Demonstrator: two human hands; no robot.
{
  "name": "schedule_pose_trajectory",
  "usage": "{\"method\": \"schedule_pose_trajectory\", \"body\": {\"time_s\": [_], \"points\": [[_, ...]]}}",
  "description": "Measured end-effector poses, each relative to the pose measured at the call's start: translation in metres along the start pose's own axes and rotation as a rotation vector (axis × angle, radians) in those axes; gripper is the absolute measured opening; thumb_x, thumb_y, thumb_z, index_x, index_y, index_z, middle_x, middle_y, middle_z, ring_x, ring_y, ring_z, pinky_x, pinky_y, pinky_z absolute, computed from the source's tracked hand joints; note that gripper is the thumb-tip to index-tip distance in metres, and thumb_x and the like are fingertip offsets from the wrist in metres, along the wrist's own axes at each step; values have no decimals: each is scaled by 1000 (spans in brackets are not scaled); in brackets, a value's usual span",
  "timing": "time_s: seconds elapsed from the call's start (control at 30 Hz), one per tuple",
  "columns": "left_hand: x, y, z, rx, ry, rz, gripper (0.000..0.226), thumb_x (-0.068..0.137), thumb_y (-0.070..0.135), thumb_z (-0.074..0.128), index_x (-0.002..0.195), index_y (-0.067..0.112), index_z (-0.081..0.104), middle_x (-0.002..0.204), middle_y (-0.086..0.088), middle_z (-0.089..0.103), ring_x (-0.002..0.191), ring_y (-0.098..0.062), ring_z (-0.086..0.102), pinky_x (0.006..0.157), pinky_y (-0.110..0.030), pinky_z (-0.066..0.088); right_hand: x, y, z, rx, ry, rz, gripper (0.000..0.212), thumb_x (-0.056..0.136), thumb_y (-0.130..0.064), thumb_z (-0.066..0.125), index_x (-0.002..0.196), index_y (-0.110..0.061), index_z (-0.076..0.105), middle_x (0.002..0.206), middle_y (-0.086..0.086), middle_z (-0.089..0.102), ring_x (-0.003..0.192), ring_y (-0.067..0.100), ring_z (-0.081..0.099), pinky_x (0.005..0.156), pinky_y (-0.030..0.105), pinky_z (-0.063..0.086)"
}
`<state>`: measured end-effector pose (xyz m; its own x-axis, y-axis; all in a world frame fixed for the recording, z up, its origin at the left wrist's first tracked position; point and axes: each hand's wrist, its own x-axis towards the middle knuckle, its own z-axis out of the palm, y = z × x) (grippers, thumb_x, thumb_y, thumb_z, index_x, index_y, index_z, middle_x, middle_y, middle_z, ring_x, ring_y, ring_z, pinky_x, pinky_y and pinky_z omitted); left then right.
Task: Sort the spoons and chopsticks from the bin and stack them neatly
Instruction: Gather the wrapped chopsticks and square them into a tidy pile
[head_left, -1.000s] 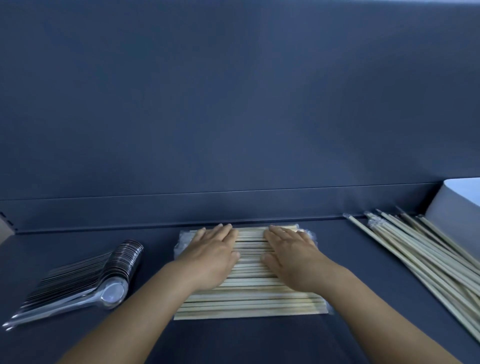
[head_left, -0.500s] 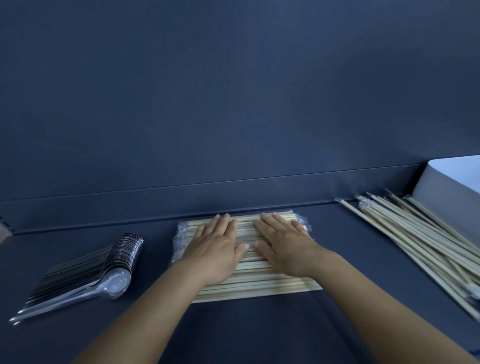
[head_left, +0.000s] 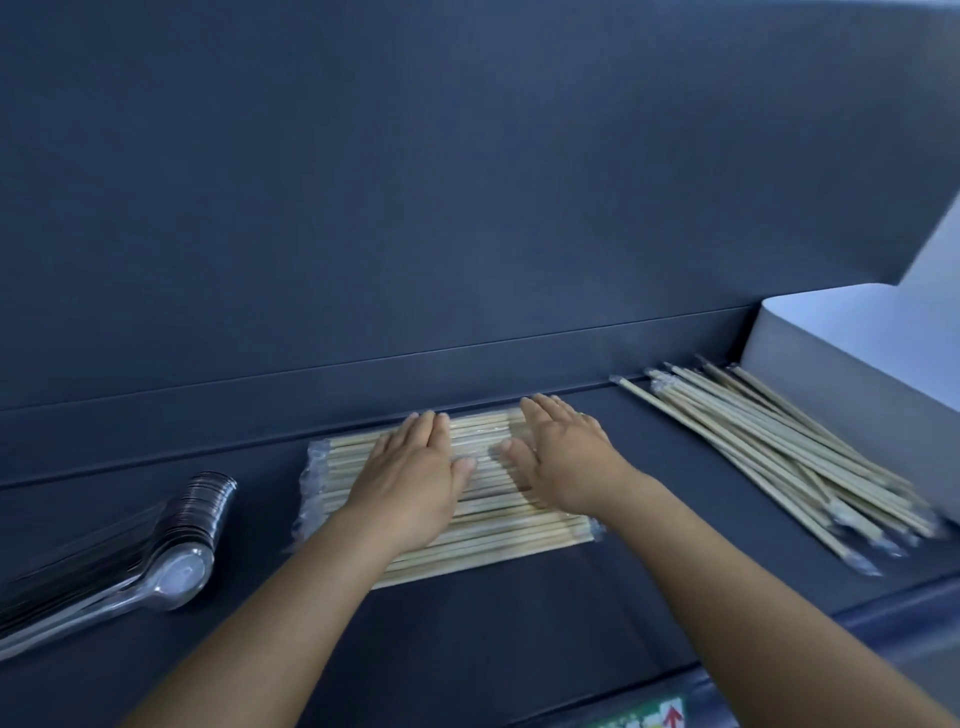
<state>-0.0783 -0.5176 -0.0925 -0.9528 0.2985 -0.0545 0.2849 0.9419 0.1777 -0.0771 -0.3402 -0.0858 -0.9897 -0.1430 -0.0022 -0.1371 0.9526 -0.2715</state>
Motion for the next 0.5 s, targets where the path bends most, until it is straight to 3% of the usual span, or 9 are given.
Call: {"method": "schedule_pose_trajectory", "body": {"time_s": [0.1, 0.2, 0.43, 0.5], "points": [[0, 37, -4, -94, 155, 142, 60, 100, 42, 25, 151, 12, 14, 156, -3, 20, 143, -18, 16, 116, -31, 16, -17, 13, -14, -9, 121, -11, 59, 97, -43, 38, 145, -11, 27, 151, 4, 29, 140, 22, 22, 112, 35, 16], [2, 83, -3, -188, 225, 278, 53, 99, 35, 34, 148, 17, 23, 149, 2, 31, 137, -15, 25, 110, -28, 22, -31, 45, -30, -51, 191, 26, 61, 94, -43, 43, 145, -12, 28, 151, 4, 30, 138, 23, 27, 112, 36, 19], [20, 181, 27, -207, 37, 274, 57, 100, 29, 34, 151, 14, 11, 153, -3, 26, 138, -20, 24, 112, -34, 24, -56, 150, -41, -235, 138, 293, 67, 90, -48, 47, 142, -15, 23, 144, 4, 33, 134, 27, 28, 107, 38, 24], [27, 197, 36, -205, -53, 216, 60, 100, 26, 32, 151, 12, 4, 156, -5, 19, 142, -20, 18, 113, -32, 19, -60, 168, -38, -241, 70, 258, 60, 89, -44, 48, 138, -16, 28, 142, 5, 33, 132, 27, 31, 105, 38, 27]]}}
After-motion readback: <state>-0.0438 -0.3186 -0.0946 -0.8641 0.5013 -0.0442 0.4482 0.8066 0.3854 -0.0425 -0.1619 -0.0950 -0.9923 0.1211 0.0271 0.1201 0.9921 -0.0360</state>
